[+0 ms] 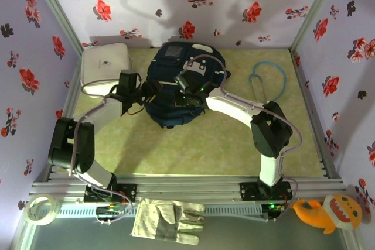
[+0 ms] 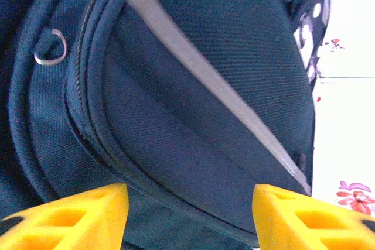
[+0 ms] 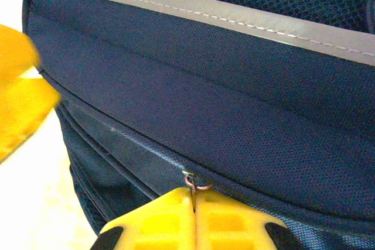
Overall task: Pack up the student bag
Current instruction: Zip the student bag at the center of the table.
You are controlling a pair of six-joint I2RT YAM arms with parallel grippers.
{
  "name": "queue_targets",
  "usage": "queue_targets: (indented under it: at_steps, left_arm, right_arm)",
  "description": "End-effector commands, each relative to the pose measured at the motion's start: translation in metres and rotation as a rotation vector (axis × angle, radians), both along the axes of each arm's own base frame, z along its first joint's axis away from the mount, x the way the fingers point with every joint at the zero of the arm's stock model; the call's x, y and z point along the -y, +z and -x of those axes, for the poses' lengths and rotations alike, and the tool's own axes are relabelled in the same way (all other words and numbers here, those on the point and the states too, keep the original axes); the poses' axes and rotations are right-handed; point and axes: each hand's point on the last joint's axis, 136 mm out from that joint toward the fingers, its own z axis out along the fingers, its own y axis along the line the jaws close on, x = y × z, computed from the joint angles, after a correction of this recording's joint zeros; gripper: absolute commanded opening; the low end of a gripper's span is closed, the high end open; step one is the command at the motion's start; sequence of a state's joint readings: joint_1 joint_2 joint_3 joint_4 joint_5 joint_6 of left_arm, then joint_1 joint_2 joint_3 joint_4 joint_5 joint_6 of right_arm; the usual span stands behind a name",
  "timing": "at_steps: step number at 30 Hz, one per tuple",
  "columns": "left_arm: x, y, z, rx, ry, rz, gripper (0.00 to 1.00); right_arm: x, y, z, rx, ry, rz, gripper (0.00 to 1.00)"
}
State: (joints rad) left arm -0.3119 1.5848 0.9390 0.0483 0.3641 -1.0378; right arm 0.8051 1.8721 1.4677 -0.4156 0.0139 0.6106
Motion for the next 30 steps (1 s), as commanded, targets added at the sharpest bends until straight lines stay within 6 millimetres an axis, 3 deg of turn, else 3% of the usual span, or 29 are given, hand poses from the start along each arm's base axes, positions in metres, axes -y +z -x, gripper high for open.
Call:
queue_targets:
  at_steps: [1,5,16,23,30]
  left_arm:
    - [0.015,0.001,-0.005,0.002,0.017,0.095,0.55]
    - [0.018,-0.011,-0.007,-0.018,0.035,0.115,0.50]
    - [0.021,-0.016,-0.013,-0.010,0.028,0.103,0.30]
    - [0.018,-0.012,-0.010,0.009,0.007,0.060,0.08]
    - [0.016,-0.006,-0.005,0.032,-0.039,0.004,0.00]
  right_arm:
    - [-0.014,0.011,0.005,0.012,0.030,-0.072,0.00]
    - [-0.012,0.009,0.007,0.009,0.027,-0.069,0.00]
    - [0.002,0.002,0.010,0.013,0.002,-0.023,0.00]
    - [0.050,-0.006,0.006,0.066,-0.078,0.169,0.00]
    - [0.093,0.001,0.006,0.074,-0.146,0.179,0.00]
